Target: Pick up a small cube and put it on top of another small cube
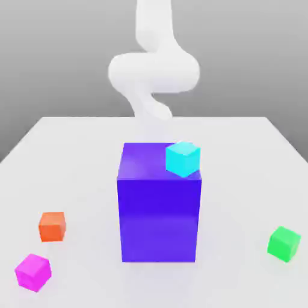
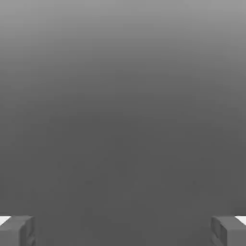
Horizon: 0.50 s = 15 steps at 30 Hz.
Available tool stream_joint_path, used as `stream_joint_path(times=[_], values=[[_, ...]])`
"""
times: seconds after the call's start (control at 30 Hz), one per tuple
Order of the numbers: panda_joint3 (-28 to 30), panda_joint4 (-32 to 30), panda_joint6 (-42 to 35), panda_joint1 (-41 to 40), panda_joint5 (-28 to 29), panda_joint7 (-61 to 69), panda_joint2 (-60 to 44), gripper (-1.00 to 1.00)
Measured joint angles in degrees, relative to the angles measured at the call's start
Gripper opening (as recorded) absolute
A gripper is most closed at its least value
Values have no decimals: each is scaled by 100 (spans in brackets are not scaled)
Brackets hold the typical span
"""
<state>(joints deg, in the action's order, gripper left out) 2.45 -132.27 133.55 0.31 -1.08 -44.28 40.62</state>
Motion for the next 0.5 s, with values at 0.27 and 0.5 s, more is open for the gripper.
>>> stream_joint_path(times=[0.27, 0.5], values=[[776, -158, 576, 42, -439, 569, -1689, 0], [1321, -291, 1063, -55, -916, 1127, -3149, 0]])
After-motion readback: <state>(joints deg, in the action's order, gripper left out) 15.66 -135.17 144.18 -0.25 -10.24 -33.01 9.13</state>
